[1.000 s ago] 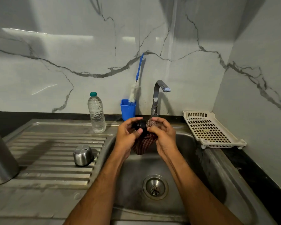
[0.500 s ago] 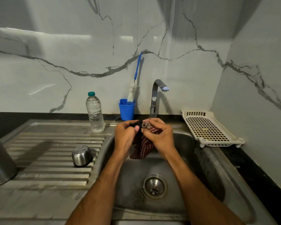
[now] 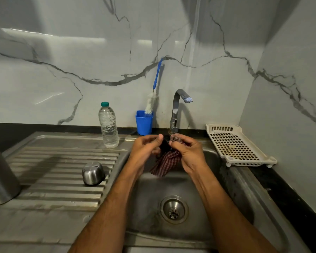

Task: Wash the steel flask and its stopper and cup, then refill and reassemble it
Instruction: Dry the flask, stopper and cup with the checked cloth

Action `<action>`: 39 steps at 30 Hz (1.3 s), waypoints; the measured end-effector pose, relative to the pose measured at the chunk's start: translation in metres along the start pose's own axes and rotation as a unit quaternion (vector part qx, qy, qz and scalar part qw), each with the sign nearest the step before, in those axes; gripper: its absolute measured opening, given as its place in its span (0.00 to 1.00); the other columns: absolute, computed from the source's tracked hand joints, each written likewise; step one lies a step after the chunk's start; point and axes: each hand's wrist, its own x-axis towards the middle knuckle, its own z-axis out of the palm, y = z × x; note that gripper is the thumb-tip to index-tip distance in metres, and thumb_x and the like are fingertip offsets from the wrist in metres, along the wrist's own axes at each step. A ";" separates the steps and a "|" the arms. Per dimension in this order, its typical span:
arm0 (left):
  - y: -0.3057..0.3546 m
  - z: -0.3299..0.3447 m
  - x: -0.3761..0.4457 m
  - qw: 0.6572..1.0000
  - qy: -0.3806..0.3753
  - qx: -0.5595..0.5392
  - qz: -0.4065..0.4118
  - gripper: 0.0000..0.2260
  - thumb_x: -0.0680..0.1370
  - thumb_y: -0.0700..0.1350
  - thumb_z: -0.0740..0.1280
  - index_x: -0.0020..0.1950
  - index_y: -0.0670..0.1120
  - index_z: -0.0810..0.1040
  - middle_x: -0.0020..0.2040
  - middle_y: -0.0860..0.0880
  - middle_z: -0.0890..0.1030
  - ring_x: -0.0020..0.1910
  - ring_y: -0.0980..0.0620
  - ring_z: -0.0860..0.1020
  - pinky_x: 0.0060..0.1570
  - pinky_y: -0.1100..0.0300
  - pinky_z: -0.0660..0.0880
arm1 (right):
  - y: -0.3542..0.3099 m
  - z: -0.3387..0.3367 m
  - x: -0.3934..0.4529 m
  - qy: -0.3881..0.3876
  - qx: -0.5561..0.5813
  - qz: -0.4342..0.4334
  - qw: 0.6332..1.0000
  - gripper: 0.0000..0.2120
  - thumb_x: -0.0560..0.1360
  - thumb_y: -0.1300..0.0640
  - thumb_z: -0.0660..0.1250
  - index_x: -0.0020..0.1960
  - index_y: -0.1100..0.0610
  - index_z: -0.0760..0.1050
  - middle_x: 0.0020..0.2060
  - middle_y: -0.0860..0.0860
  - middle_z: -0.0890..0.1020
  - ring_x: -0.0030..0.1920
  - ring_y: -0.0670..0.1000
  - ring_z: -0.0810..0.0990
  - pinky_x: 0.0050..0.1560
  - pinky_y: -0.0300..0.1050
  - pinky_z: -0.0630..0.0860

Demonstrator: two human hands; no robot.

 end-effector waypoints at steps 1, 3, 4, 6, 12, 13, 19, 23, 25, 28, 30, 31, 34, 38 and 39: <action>0.002 0.000 -0.001 1.000 0.003 -0.002 -0.013 0.21 0.70 0.56 0.76 0.55 0.42 0.84 0.47 0.46 0.86 0.46 0.50 0.82 0.48 0.57 0.79 | 0.001 0.001 0.001 -0.016 -0.043 -0.049 0.998 0.13 0.69 0.72 0.75 0.48 0.57 0.86 0.47 0.56 0.87 0.48 0.52 0.85 0.48 0.42 0.81; 0.005 0.002 -0.001 1.000 -0.001 -0.013 -0.019 0.18 0.71 0.53 0.77 0.51 0.40 0.85 0.46 0.44 0.87 0.46 0.48 0.83 0.46 0.55 0.78 | 0.004 0.004 0.000 -0.032 -0.066 -0.079 0.994 0.13 0.69 0.72 0.75 0.46 0.55 0.87 0.46 0.54 0.87 0.48 0.51 0.85 0.49 0.43 0.81; 0.006 0.004 -0.001 0.999 0.002 -0.027 -0.023 0.14 0.72 0.49 0.78 0.51 0.40 0.84 0.47 0.45 0.87 0.48 0.49 0.84 0.47 0.57 0.79 | 0.003 0.006 -0.002 -0.024 -0.040 -0.059 0.997 0.12 0.70 0.72 0.74 0.46 0.56 0.86 0.45 0.54 0.87 0.48 0.51 0.85 0.49 0.44 0.82; 0.009 0.006 -0.003 0.999 0.015 -0.045 -0.014 0.11 0.73 0.35 0.76 0.54 0.42 0.83 0.50 0.47 0.86 0.54 0.49 0.83 0.52 0.55 0.81 | 0.003 0.012 -0.005 -0.007 0.077 0.041 0.996 0.11 0.71 0.72 0.72 0.50 0.61 0.84 0.46 0.57 0.86 0.47 0.53 0.85 0.51 0.49 0.83; 0.008 0.000 -0.002 0.999 -0.023 -0.028 0.023 0.24 0.70 0.28 0.74 0.63 0.46 0.82 0.58 0.48 0.85 0.61 0.48 0.81 0.59 0.51 0.80 | 0.004 0.013 -0.003 -0.006 0.209 0.172 0.963 0.24 0.67 0.67 0.72 0.63 0.65 0.77 0.59 0.67 0.80 0.55 0.62 0.81 0.63 0.62 0.76; 0.007 0.000 -0.002 0.999 -0.015 -0.036 0.002 0.21 0.70 0.34 0.77 0.62 0.45 0.82 0.55 0.48 0.85 0.60 0.47 0.81 0.58 0.52 0.80 | 0.004 0.011 -0.002 0.004 0.193 0.162 0.968 0.23 0.68 0.68 0.73 0.63 0.66 0.78 0.60 0.66 0.81 0.56 0.62 0.82 0.62 0.61 0.78; 0.008 0.003 -0.003 1.000 0.006 -0.011 -0.024 0.13 0.72 0.44 0.78 0.55 0.43 0.85 0.49 0.49 0.87 0.54 0.50 0.84 0.52 0.57 0.79 | 0.003 0.013 -0.005 0.046 0.072 0.085 0.993 0.11 0.71 0.69 0.74 0.51 0.60 0.84 0.48 0.57 0.86 0.50 0.55 0.84 0.53 0.52 0.82; 0.006 0.006 -0.001 0.998 0.016 0.028 0.048 0.25 0.67 0.23 0.71 0.55 0.47 0.85 0.55 0.51 0.86 0.60 0.52 0.81 0.58 0.50 0.81 | 0.007 0.017 -0.005 0.014 0.183 0.183 0.966 0.10 0.75 0.69 0.68 0.56 0.63 0.80 0.53 0.63 0.83 0.52 0.60 0.82 0.63 0.60 0.76; 0.003 0.004 0.001 0.998 0.001 0.036 0.054 0.27 0.66 0.23 0.72 0.58 0.48 0.84 0.56 0.51 0.85 0.61 0.52 0.81 0.60 0.50 0.80 | 0.008 0.018 -0.005 0.011 0.189 0.203 0.961 0.11 0.76 0.67 0.68 0.58 0.64 0.79 0.57 0.66 0.81 0.53 0.62 0.82 0.65 0.62 0.75; 0.007 0.002 -0.001 1.000 0.004 0.006 0.015 0.19 0.69 0.36 0.79 0.58 0.47 0.83 0.52 0.51 0.85 0.54 0.55 0.83 0.54 0.58 0.81 | 0.006 0.016 -0.004 0.023 0.184 0.188 0.965 0.15 0.75 0.68 0.69 0.62 0.67 0.78 0.60 0.66 0.80 0.57 0.63 0.81 0.65 0.63 0.75; 0.007 0.003 -0.001 1.000 0.011 0.004 0.004 0.12 0.70 0.41 0.80 0.51 0.48 0.83 0.43 0.54 0.86 0.45 0.60 0.84 0.42 0.67 0.79 | 0.007 0.013 -0.002 0.034 0.179 0.172 0.968 0.18 0.73 0.69 0.71 0.63 0.67 0.78 0.61 0.65 0.81 0.60 0.63 0.81 0.66 0.63 0.75; 0.007 0.005 -0.002 1.000 0.014 0.003 0.001 0.12 0.69 0.41 0.80 0.50 0.48 0.83 0.42 0.55 0.87 0.43 0.60 0.84 0.40 0.68 0.79 | 0.007 0.013 -0.002 0.036 0.177 0.175 0.968 0.18 0.72 0.69 0.72 0.62 0.66 0.79 0.61 0.65 0.81 0.61 0.63 0.81 0.65 0.63 0.76; 0.004 0.007 0.001 0.999 0.031 0.017 0.013 0.18 0.69 0.33 0.79 0.55 0.48 0.85 0.52 0.51 0.86 0.56 0.53 0.83 0.54 0.55 0.82 | 0.008 0.016 -0.004 0.036 0.174 0.209 0.962 0.20 0.73 0.66 0.72 0.64 0.66 0.78 0.61 0.66 0.81 0.60 0.63 0.81 0.64 0.62 0.77; 0.006 0.007 -0.003 0.998 0.038 0.002 0.058 0.21 0.69 0.29 0.76 0.57 0.47 0.85 0.55 0.49 0.85 0.59 0.51 0.81 0.55 0.55 0.82 | 0.005 0.013 -0.003 0.027 0.163 0.239 0.957 0.18 0.75 0.59 0.73 0.63 0.64 0.80 0.59 0.65 0.82 0.62 0.63 0.81 0.66 0.63 0.75; 0.006 0.006 -0.004 0.997 0.035 -0.009 0.067 0.21 0.68 0.29 0.76 0.57 0.47 0.85 0.55 0.49 0.85 0.59 0.51 0.82 0.54 0.56 0.81 | 0.004 0.011 -0.002 0.034 0.155 0.242 0.957 0.18 0.75 0.58 0.73 0.62 0.64 0.80 0.59 0.64 0.83 0.61 0.63 0.82 0.65 0.62 0.76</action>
